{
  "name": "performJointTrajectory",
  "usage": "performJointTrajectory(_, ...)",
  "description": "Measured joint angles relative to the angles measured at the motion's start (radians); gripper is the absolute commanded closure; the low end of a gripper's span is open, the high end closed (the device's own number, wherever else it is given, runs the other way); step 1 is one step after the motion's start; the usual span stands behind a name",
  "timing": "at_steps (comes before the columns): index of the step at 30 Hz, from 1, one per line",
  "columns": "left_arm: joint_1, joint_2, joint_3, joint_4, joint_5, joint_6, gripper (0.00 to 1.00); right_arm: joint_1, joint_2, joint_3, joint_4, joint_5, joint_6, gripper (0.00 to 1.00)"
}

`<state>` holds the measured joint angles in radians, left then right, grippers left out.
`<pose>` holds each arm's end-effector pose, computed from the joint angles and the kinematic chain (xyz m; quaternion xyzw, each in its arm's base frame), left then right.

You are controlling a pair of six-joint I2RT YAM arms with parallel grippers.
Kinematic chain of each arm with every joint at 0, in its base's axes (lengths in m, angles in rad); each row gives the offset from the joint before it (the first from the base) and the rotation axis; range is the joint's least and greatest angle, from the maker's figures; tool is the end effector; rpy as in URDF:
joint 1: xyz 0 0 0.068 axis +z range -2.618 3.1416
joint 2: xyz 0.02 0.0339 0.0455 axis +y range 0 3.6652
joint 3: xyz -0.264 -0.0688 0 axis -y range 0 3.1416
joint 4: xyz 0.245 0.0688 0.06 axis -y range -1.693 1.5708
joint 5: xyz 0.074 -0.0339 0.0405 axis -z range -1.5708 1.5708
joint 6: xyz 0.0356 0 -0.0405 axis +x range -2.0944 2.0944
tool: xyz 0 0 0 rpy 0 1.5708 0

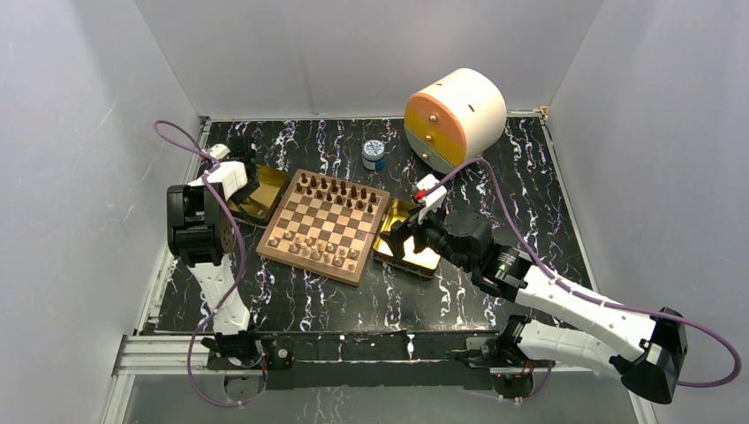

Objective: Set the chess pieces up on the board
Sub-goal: Pick up the chess piece from the storage box.

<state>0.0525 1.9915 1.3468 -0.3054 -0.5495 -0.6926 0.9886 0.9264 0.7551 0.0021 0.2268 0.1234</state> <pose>0.4188 0.0406 0.1703 -0.4108 0.8235 0.1527 0.3603 0.1278 0.1795 0.3236 -0.2521 0.7201 0.2647 0.5898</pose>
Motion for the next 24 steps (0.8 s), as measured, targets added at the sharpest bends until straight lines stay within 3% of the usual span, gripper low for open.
performJointTrajectory(17, 0.000, 0.002, 0.000, 0.018, 0.046, 0.026, 0.87, 0.000, 0.005, 0.000, 0.007, 0.004, -0.004, 0.01)
performJointTrajectory(24, 0.000, -0.002, 0.001, 0.021, 0.073, 0.050, 0.90, 0.000, 0.005, 0.000, 0.008, 0.006, -0.003, 0.01)
